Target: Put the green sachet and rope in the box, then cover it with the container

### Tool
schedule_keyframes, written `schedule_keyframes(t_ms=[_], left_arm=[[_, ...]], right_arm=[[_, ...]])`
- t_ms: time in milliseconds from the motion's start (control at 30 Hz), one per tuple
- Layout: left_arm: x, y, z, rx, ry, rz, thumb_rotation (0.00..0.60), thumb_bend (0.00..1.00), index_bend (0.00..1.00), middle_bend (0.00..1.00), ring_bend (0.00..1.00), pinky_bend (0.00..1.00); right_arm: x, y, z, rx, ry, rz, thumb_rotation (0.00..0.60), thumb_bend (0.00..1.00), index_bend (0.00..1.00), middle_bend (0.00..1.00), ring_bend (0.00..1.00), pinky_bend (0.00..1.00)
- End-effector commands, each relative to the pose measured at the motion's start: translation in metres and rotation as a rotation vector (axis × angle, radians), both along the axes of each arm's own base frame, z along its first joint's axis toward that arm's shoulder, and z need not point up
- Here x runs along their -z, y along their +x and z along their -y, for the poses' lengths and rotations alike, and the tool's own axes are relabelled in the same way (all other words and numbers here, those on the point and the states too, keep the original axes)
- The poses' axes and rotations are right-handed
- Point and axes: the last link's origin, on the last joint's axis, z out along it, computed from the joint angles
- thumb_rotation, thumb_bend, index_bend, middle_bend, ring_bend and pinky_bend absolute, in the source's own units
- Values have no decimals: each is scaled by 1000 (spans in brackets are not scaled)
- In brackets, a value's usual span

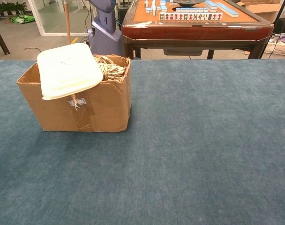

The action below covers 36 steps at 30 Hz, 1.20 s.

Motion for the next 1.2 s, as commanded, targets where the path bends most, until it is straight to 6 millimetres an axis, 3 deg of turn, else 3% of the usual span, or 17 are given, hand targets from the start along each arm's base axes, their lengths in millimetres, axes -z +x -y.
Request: schedule_keyframes(t_ms=[33,300,667,867,1200], left_arm=[[-8,-30,18,-77,17,8,600,218,102,0,0,137],[-3,-71,41,-148,59,64,600,217,103,0,0,137],[1,-99,59,-154,85,127,600,217,115,0,0,138],[4,-115,60,-175,111,112,600,218,115,0,0,138],[7,-124,60,-206,108,109,600,217,115,0,0,138]], right_arm=[[2,0,0,25,-10,-32,600,0,140,135,0,39],[14,-8,15,140,-3,-185,600,0,140,138,0,39],[42,-13,39,229,101,-307,600,0,140,139,0,39],[50,-9,39,217,126,-326,600,0,139,139,0,39],[48,-3,32,175,126,-321,600,0,139,139,0,39]])
